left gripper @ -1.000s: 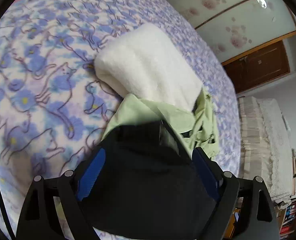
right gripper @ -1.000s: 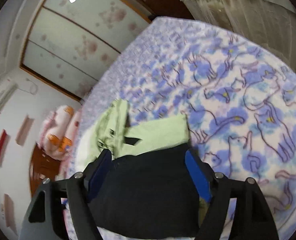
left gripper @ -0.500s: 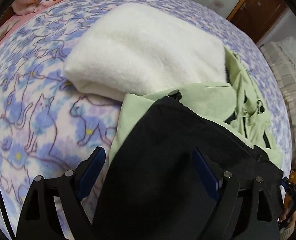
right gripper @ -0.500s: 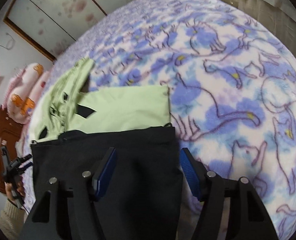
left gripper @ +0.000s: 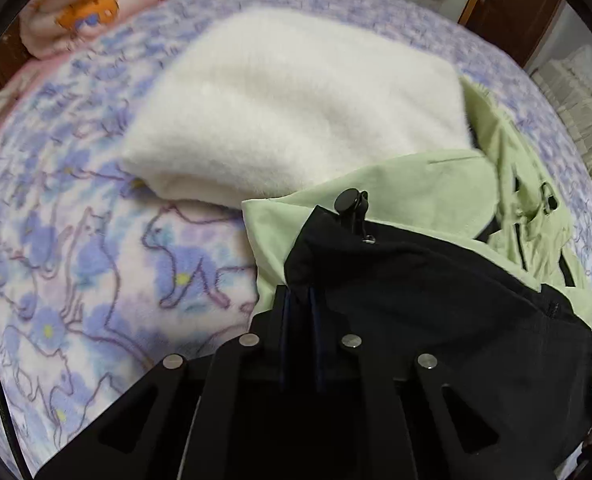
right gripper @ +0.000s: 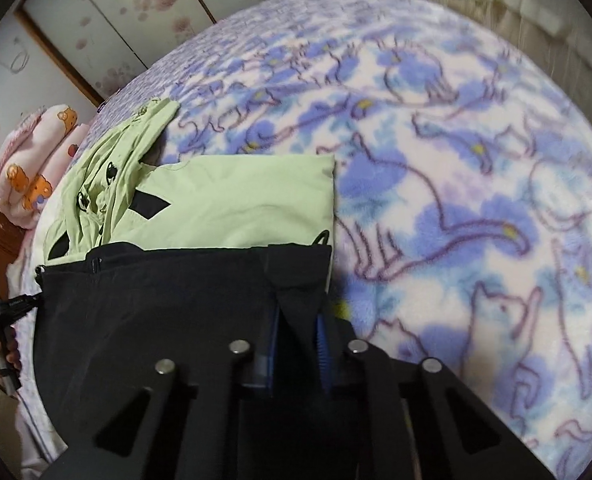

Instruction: Fold large clothes

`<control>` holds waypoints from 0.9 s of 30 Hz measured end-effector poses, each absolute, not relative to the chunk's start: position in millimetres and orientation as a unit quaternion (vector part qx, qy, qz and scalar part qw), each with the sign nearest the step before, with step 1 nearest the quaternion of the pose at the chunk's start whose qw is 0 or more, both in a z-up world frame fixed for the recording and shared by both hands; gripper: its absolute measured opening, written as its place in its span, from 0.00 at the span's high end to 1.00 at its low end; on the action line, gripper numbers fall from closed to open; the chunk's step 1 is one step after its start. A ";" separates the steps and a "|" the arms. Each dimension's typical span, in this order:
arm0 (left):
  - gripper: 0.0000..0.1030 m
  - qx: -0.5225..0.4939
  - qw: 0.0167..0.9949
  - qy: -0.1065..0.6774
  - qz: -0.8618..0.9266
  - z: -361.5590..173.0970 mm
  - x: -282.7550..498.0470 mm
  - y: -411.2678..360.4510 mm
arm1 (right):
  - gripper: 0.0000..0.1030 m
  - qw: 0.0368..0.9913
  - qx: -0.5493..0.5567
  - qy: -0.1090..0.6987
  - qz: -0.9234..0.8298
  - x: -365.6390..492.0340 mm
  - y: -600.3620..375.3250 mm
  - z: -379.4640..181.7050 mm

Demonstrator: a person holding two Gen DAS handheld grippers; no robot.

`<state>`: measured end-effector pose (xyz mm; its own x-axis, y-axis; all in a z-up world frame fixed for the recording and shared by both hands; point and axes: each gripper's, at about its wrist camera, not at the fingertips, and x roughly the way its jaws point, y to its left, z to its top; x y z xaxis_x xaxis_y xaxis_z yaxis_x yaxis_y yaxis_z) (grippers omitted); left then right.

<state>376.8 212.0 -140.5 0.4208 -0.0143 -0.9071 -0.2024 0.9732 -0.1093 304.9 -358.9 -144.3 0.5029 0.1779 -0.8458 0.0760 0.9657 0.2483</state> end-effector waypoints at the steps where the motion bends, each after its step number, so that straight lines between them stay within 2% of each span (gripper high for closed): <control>1: 0.95 -0.103 0.844 0.523 0.057 -133.9 370.0 211.9 | 0.89 0.866 0.109 0.488 0.027 299.3 -354.2 -137.7; 7: 0.98 -0.102 0.874 0.470 0.066 -90.2 344.7 218.7 | 0.91 0.906 0.045 0.420 0.023 282.1 -336.1 -91.2; 14: 1.00 -0.109 0.910 0.384 0.109 -40.2 341.2 228.3 | 0.92 0.941 0.015 0.337 0.001 310.9 -312.1 -42.8; 18: 1.00 -0.131 0.906 0.376 0.148 -45.4 354.5 243.5 | 0.91 0.939 0.014 0.345 -0.017 343.5 -310.9 -52.9; 22: 0.99 -0.149 0.891 0.400 0.154 -76.2 369.4 248.6 | 0.91 0.928 -0.011 0.370 -0.035 373.6 -300.7 -83.3; 24: 0.95 -0.181 0.872 0.437 0.127 -98.4 378.7 252.5 | 0.91 0.922 -0.016 0.385 -0.040 380.7 -298.1 -96.7; 26: 0.84 -0.202 0.860 0.457 0.109 -113.1 384.8 254.5 | 0.91 0.916 -0.007 0.398 -0.040 385.5 -301.5 -105.8; 27: 0.74 -0.206 0.860 0.455 0.106 -115.1 386.3 255.3 | 0.91 0.915 -0.001 0.402 -0.038 385.8 -303.6 -108.5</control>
